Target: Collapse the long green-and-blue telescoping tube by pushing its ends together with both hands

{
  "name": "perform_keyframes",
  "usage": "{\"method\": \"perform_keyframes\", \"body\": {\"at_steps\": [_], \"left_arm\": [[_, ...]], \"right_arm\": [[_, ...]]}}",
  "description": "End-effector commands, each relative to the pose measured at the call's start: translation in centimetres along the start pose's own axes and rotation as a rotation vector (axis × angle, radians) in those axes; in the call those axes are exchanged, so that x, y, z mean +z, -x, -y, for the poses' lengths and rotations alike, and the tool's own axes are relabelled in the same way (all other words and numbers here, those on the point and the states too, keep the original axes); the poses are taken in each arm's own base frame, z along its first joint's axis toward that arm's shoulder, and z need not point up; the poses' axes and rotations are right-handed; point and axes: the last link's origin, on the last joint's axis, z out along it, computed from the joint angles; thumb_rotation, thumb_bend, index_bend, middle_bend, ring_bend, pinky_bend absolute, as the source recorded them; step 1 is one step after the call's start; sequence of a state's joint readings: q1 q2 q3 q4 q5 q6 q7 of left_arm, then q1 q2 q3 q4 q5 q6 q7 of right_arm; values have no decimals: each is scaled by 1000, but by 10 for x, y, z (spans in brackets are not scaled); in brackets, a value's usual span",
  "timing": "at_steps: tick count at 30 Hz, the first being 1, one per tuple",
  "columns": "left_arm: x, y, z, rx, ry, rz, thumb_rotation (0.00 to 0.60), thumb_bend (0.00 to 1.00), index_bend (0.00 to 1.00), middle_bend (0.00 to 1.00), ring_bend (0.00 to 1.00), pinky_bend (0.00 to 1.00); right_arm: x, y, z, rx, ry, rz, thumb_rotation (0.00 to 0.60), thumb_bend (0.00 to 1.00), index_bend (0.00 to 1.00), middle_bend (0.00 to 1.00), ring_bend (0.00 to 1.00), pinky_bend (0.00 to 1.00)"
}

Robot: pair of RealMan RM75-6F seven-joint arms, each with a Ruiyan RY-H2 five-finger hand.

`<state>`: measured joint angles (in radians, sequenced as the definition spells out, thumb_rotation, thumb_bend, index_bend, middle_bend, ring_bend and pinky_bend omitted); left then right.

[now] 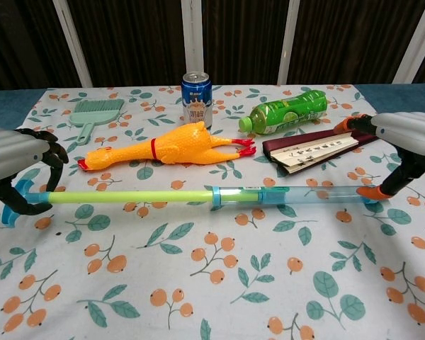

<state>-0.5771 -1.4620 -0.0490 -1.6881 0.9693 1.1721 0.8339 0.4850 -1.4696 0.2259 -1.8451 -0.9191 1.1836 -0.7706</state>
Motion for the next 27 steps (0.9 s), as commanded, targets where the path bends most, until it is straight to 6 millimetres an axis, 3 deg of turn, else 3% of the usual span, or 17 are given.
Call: {"method": "perform_keyframes", "body": {"at_steps": [1,14,27], "left_arm": [[0,-2,0,0,2,-1,600,577,605,171,0,19],[-2,-3,8,11,-10,5,600,576,607,171,0,19],[-3,-5,8,32,3,15,600,577,607,171,0,19]], "right_arm": [[6,1,1,-8,17,5,600,341,174,0,0,0],[12,16,-12,-19,73,26,600,340,362,89,0,0],[22,28,-9,-16,72,27,600,340,367,101,0,0]]}}
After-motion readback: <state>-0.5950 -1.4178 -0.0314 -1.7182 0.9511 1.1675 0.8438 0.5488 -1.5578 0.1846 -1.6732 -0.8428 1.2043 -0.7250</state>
